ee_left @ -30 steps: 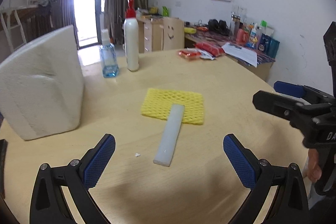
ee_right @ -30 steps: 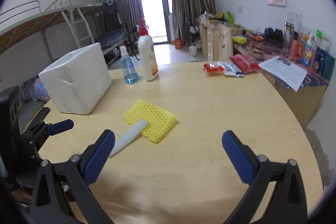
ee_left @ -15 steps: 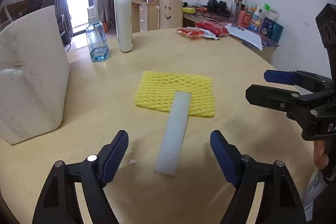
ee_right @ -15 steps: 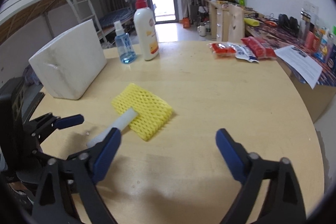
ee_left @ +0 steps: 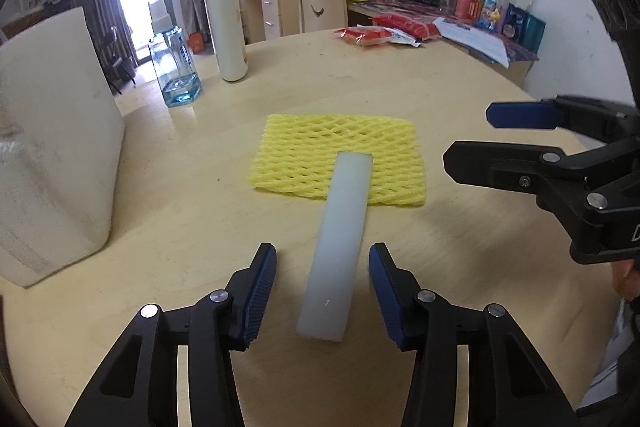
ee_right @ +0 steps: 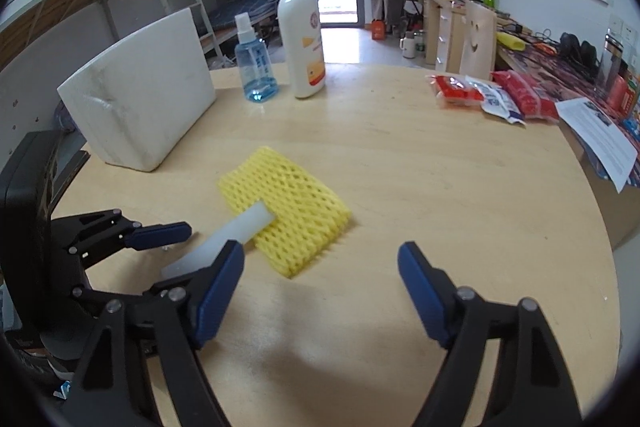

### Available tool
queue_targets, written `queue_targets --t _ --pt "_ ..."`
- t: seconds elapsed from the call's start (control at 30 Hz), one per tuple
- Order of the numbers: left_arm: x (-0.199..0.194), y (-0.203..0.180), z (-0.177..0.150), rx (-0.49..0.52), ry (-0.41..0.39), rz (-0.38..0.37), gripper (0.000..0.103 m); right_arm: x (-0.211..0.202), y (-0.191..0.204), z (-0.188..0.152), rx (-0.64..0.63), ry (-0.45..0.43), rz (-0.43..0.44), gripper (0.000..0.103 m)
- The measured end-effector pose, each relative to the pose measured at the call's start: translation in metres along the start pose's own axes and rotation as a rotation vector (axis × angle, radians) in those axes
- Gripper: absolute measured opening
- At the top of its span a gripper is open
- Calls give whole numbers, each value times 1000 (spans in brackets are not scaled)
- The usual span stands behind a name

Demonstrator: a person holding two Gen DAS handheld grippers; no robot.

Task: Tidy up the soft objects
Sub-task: 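Close the left tool on the white tube beside the yellow sponge, then grasp the yellow foam net with the right tool while the left tool holds the tube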

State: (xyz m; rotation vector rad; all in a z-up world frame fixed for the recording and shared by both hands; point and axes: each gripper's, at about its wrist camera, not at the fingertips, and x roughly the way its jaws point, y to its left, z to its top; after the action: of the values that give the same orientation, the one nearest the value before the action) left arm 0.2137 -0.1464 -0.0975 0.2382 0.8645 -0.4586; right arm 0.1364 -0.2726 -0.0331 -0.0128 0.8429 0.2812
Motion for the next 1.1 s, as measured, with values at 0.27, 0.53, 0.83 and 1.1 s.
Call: queue_targets --t 0.27,0.53,0.83,1.1 --pt "2 1 1 3 8 -3 40 7 3 2 -14 22 9 83" --pt "0 -5 0 35 10 -18 22 11 9 4 -38 34 3 83" --pt "-6 9 1 -24 -5 -60 17 23 13 9 -57 68 3 83" --pt "-23 26 0 -71 -52 -96 17 27 28 14 -107 80 -10 83"
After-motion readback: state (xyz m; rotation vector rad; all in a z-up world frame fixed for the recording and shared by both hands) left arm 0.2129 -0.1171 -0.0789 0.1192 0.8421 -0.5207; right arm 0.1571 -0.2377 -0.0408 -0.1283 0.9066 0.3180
